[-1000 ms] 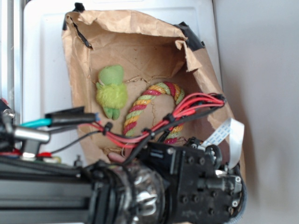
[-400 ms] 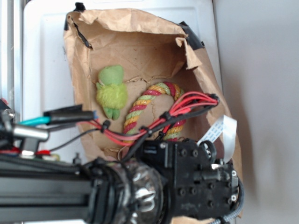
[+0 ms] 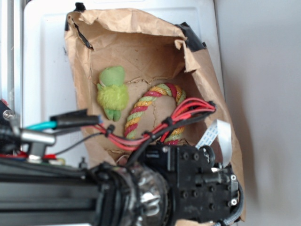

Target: Grab the green block.

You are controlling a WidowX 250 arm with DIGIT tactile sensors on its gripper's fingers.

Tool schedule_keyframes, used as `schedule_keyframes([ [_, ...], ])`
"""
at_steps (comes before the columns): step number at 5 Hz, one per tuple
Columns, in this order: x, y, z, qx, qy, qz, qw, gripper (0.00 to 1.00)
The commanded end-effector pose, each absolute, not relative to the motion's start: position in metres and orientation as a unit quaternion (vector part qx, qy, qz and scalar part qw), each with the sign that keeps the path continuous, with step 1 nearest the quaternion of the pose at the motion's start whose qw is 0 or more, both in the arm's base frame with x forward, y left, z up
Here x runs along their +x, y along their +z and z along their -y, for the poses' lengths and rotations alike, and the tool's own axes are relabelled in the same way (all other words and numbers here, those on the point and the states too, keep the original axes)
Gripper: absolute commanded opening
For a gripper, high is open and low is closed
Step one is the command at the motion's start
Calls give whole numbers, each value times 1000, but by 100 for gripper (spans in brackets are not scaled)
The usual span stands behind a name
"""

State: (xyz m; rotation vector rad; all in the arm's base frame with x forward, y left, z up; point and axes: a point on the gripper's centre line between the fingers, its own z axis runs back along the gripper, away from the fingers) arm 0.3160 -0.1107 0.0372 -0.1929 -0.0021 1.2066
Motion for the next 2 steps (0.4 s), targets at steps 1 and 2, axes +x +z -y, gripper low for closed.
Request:
schedule_keyframes([
  [1, 324, 38, 124, -121, 542, 65, 829, 100],
  [2, 327, 36, 125, -129, 550, 44, 824, 100],
])
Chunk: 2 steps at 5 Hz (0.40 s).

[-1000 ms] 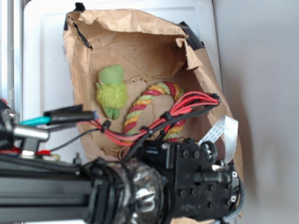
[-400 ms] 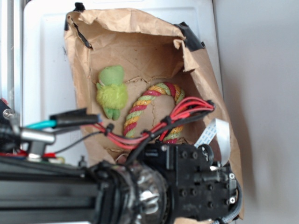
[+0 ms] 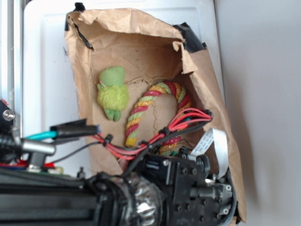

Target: Grab the green block.

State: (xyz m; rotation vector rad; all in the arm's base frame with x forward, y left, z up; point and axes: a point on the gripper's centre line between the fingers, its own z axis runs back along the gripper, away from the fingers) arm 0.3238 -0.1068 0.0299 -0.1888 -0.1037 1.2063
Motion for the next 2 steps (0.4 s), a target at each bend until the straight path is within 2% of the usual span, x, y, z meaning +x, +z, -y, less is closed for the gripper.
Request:
schedule_keyframes([
  [1, 325, 34, 122, -126, 560, 36, 818, 0],
  [2, 323, 39, 116, -141, 552, 38, 821, 0],
])
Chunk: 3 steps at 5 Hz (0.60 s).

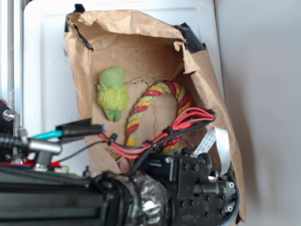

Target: Grab the green block.

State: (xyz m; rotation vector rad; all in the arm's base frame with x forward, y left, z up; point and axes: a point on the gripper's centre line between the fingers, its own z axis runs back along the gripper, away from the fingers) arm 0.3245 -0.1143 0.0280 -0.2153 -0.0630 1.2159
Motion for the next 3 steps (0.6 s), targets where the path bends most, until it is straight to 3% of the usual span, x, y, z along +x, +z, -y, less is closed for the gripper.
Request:
schedule_keyframes([
  [1, 320, 41, 108, -140, 553, 43, 820, 0],
  [2, 316, 47, 100, -141, 544, 47, 826, 0],
  [3, 307, 63, 84, -138, 505, 55, 851, 0],
])
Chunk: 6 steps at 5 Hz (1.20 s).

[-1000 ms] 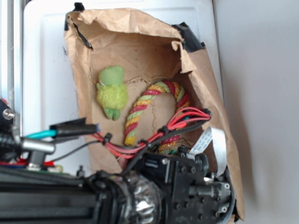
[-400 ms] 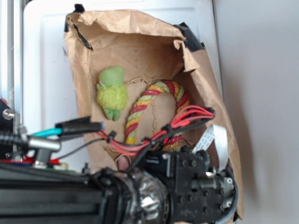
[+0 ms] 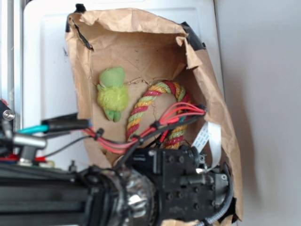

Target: Grab the green block.

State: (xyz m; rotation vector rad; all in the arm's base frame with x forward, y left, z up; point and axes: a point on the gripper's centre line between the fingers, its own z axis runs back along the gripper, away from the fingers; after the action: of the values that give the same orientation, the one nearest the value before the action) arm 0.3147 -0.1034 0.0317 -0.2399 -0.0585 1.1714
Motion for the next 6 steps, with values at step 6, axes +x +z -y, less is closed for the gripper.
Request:
schedule_keyframes([
  [6, 293, 200, -8, -31, 190, 174, 966, 0],
])
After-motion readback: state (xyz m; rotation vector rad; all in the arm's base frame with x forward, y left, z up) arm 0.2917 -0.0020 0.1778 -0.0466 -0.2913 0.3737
